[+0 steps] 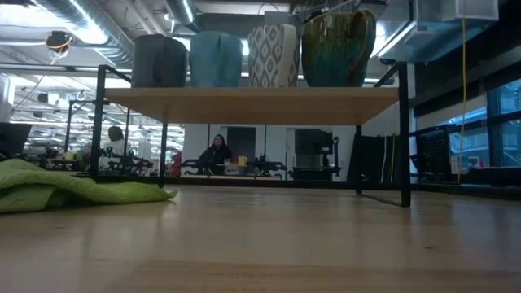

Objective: Stack small to large cups/mugs on shelf
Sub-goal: Return to Home Position

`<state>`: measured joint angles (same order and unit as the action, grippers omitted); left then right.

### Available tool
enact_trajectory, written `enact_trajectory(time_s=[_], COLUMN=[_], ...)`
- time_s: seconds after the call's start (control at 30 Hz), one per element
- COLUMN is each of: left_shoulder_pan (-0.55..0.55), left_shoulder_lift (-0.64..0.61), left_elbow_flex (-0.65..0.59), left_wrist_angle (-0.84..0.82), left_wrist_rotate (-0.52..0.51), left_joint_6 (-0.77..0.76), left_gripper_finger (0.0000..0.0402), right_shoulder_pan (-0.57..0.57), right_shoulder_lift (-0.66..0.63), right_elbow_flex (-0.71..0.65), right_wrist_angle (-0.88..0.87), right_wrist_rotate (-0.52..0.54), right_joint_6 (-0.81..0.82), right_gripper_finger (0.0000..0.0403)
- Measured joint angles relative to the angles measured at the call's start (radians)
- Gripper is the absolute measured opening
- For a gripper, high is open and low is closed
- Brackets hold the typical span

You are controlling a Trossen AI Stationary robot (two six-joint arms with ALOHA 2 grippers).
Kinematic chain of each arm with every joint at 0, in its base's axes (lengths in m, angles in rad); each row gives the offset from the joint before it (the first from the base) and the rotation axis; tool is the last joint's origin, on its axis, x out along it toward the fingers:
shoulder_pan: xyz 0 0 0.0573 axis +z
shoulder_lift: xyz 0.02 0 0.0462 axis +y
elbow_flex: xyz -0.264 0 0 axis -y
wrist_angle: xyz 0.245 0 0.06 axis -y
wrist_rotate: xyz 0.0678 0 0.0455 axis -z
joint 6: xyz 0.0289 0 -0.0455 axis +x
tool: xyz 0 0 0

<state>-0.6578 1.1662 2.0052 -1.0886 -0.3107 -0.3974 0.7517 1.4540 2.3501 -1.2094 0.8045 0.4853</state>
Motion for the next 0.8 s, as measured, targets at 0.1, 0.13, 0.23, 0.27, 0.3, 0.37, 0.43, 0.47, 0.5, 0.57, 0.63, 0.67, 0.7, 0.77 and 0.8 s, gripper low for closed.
enact_trajectory(time_s=[0.1,0.13,0.23,0.27,0.3,0.37,0.43,0.47,0.5,0.57,0.63,0.67,0.7,0.77,0.8], left_shoulder_pan=[-0.020,-0.023,-0.027,-0.027,-0.027,-0.026,-0.026,-0.026,-0.026,-0.024,-0.025,-0.027,-0.033,-0.045,-0.051], left_shoulder_lift=[0.004,0.004,-0.016,-0.034,-0.056,-0.111,-0.181,-0.218,-0.254,-0.320,-0.397,-0.440,-0.482,-0.568,-0.611], left_elbow_flex=[0.001,0.001,-0.027,-0.057,-0.102,-0.235,-0.409,-0.506,-0.604,-0.805,-0.981,-1.054,-1.119,-1.227,-1.271], left_wrist_angle=[-0.007,-0.018,0.029,0.080,0.144,0.310,0.476,0.547,0.632,0.862,1.071,1.154,1.226,1.312,1.322], left_wrist_rotate=[-0.037,-0.049,-0.020,0.014,0.058,0.206,0.320,0.342,0.351,0.405,0.495,0.529,0.558,0.582,0.580], left_joint_6=[0.075,0.104,0.174,0.230,0.287,0.386,0.415,0.409,0.402,0.407,0.410,0.407,0.398,0.366,0.354], left_gripper_finger=[0.0077,0.0077,0.0078,0.0077,0.0076,0.0074,0.0075,0.0076,0.0077,0.0078,0.0077,0.0076,0.0075,0.0075,0.0076], right_shoulder_pan=[0.005,0.006,0.005,0.006,0.007,0.007,0.004,0.002,-0.001,-0.005,-0.005,-0.007,-0.008,-0.008,-0.002], right_shoulder_lift=[-0.014,-0.016,-0.032,-0.036,-0.037,-0.040,-0.041,-0.044,-0.048,-0.087,-0.163,-0.204,-0.244,-0.323,-0.367], right_elbow_flex=[0.000,0.000,0.000,0.001,-0.005,-0.059,-0.157,-0.220,-0.295,-0.453,-0.622,-0.708,-0.797,-0.972,-1.060], right_wrist_angle=[0.074,0.139,0.308,0.313,0.311,0.318,0.377,0.440,0.516,0.650,0.811,0.893,0.977,1.122,1.162], right_wrist_rotate=[-0.196,-0.259,-0.555,-0.635,-0.667,-0.639,-0.619,-0.647,-0.688,-0.757,-0.750,-0.726,-0.706,-0.685,-0.670], right_joint_6=[-0.097,-0.166,-0.389,-0.429,-0.437,-0.414,-0.414,-0.437,-0.465,-0.487,-0.441,-0.419,-0.409,-0.407,-0.389], right_gripper_finger=[0.0061,0.0061,0.0061,0.0061,0.0061,0.0061,0.0061,0.0061,0.0061,0.0061,0.0061,0.0061,0.0061,0.0061,0.0061])
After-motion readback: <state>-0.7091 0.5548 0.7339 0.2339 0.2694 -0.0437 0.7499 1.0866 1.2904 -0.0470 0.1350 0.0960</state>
